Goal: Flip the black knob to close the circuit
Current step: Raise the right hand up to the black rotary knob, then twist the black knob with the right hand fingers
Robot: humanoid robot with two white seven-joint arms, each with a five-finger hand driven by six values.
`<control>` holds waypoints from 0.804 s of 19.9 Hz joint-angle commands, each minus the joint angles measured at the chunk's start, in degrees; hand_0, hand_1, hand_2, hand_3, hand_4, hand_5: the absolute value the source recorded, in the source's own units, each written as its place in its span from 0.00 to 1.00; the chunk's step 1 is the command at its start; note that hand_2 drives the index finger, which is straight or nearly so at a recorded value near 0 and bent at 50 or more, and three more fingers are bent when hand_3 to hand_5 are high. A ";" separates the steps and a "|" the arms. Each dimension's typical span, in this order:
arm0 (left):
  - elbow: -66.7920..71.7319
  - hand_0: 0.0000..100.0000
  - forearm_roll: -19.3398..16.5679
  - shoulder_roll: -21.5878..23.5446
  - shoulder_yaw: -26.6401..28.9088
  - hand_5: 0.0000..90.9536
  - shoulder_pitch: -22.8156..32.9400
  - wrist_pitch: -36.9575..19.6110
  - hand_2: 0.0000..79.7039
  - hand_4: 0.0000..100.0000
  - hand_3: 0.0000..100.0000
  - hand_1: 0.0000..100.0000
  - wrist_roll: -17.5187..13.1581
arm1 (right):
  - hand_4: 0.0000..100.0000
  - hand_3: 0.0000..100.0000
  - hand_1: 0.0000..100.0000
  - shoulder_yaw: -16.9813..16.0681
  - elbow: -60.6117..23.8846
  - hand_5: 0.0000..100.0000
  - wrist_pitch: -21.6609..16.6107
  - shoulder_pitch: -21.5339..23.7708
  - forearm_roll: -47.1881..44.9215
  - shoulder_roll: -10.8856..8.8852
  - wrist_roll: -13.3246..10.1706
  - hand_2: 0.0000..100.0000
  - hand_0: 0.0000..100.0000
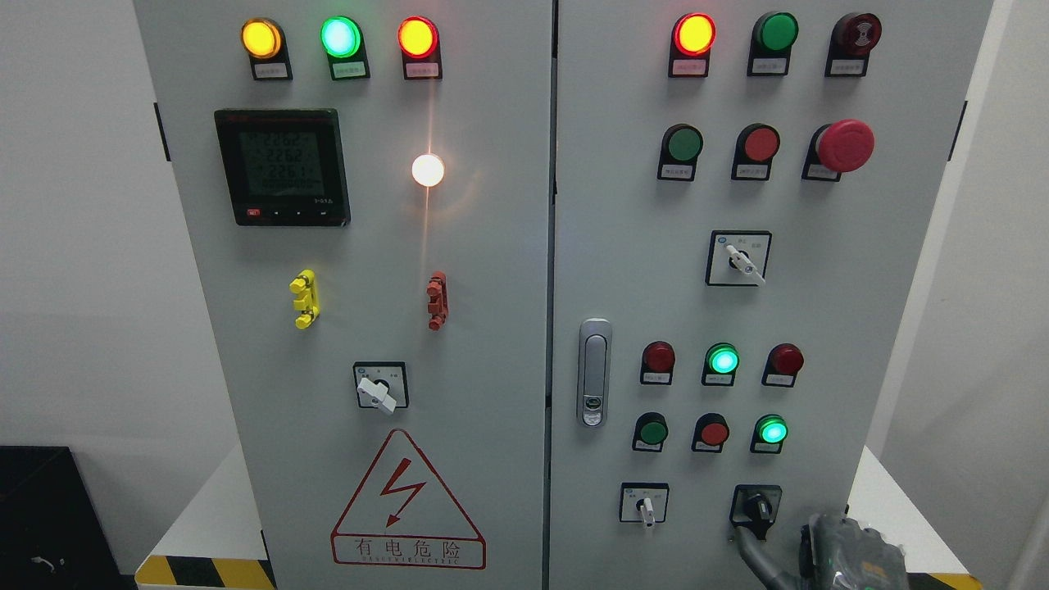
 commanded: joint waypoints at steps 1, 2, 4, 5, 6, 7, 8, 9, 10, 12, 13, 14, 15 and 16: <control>0.00 0.12 -0.01 0.01 0.00 0.00 0.35 0.01 0.00 0.00 0.00 0.56 0.01 | 0.95 1.00 0.00 -1.74 0.37 0.97 -0.04 -0.17 0.00 -0.17 -0.11 0.95 0.00; 0.00 0.12 -0.01 0.01 0.00 0.00 0.35 0.01 0.00 0.00 0.00 0.56 0.01 | 0.95 1.00 0.00 -1.74 0.37 0.97 -0.04 -0.17 0.00 -0.18 -0.11 0.95 0.00; 0.00 0.12 -0.01 0.01 0.00 0.00 0.35 0.01 0.00 0.00 0.00 0.56 0.01 | 0.95 1.00 0.00 -1.82 0.37 0.97 -0.04 -0.26 0.00 -0.17 -0.11 0.95 0.00; 0.00 0.12 -0.01 0.01 0.00 0.00 0.35 0.01 0.00 0.00 0.00 0.56 0.01 | 0.95 1.00 0.00 -1.82 0.28 0.97 -0.04 -0.17 0.00 -0.09 -0.19 0.95 0.00; 0.00 0.12 -0.01 0.01 0.00 0.00 0.35 0.01 0.00 0.00 0.00 0.56 0.01 | 0.95 1.00 0.00 -1.82 0.19 0.97 -0.04 -0.17 0.00 -0.09 -0.19 0.95 0.00; 0.00 0.12 0.07 0.01 0.00 0.00 0.35 0.01 0.00 0.00 0.00 0.56 0.01 | 0.95 1.00 0.00 -1.91 0.19 0.97 -0.04 -0.26 -0.09 -0.09 -0.28 0.95 0.00; 0.00 0.12 0.08 0.01 0.00 0.00 0.35 0.01 0.00 0.00 0.00 0.56 0.01 | 0.95 1.00 0.00 -1.91 0.10 0.97 -0.04 -0.26 -0.09 -0.09 -0.28 0.95 0.00; 0.00 0.12 -0.01 0.01 0.00 0.00 0.35 0.01 0.00 0.00 0.00 0.56 0.01 | 0.95 1.00 0.00 -2.09 0.10 0.97 -0.04 -0.26 -0.09 -0.17 -0.28 0.95 0.00; 0.00 0.12 -0.01 0.01 0.00 0.00 0.35 0.01 0.00 0.00 0.00 0.56 0.01 | 0.95 1.00 0.00 -2.44 0.10 0.97 -0.13 -0.26 -0.18 -0.18 -0.20 0.95 0.00; 0.00 0.12 0.07 0.01 0.00 0.00 0.35 0.01 0.00 0.00 0.00 0.56 0.01 | 0.95 1.00 0.00 -2.61 0.02 0.97 -0.22 -0.26 -0.18 -0.09 -0.11 0.95 0.00; 0.00 0.12 -0.01 0.01 0.00 0.00 0.35 0.01 0.00 0.00 0.00 0.56 0.01 | 0.95 1.00 0.00 -2.61 0.02 0.97 -0.22 -0.26 -0.18 -0.09 -0.11 0.95 0.00; 0.00 0.12 0.07 0.01 0.00 0.00 0.35 0.01 0.00 0.00 0.00 0.56 0.01 | 0.95 1.00 0.00 -2.70 0.02 0.97 -0.31 -0.26 -0.27 -0.09 -0.11 0.95 0.00; 0.00 0.12 -0.01 0.01 0.00 0.00 0.35 0.01 0.00 0.00 0.00 0.56 0.01 | 0.95 1.00 0.00 -2.79 -0.07 0.96 -0.31 -0.26 -0.27 -0.09 -0.11 0.95 0.00; 0.00 0.12 -0.01 -0.08 0.00 0.00 0.35 0.01 0.00 0.00 0.00 0.56 0.01 | 0.95 1.00 0.00 -2.79 -0.07 0.96 -0.22 -0.26 -0.44 -0.09 -0.11 0.95 0.00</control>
